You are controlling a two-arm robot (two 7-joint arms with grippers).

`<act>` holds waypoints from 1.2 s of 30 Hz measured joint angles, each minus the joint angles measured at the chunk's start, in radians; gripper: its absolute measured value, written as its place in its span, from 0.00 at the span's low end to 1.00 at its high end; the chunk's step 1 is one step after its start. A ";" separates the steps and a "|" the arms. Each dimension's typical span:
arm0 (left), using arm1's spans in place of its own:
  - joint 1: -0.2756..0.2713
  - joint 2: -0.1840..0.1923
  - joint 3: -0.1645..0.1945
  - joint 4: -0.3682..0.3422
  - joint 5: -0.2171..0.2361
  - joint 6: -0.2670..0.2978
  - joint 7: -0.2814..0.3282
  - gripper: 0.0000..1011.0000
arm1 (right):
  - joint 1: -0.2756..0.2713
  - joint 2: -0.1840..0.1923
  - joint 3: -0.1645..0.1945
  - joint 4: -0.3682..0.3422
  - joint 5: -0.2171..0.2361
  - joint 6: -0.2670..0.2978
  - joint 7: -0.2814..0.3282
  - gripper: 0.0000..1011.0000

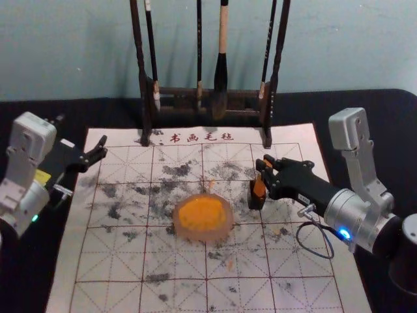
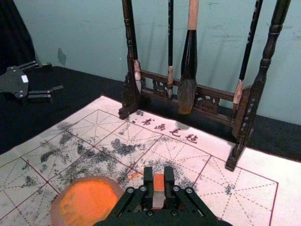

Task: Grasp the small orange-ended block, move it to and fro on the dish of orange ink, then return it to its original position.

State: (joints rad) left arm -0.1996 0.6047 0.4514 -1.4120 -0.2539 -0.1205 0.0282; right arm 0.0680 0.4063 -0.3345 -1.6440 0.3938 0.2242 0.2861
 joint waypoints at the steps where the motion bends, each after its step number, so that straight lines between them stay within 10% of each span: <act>1: 0.000 0.000 0.000 0.000 0.000 0.000 0.000 0.99 | 0.000 -0.001 0.000 0.001 -0.002 -0.001 0.000 0.14; 36: 0.000 0.000 0.000 0.000 0.000 0.000 0.000 0.99 | -0.016 -0.043 -0.017 0.101 -0.134 -0.139 0.020 0.14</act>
State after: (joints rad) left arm -0.1995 0.6047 0.4514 -1.4120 -0.2539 -0.1205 0.0283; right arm 0.0522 0.3630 -0.3519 -1.5431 0.2594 0.0857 0.3062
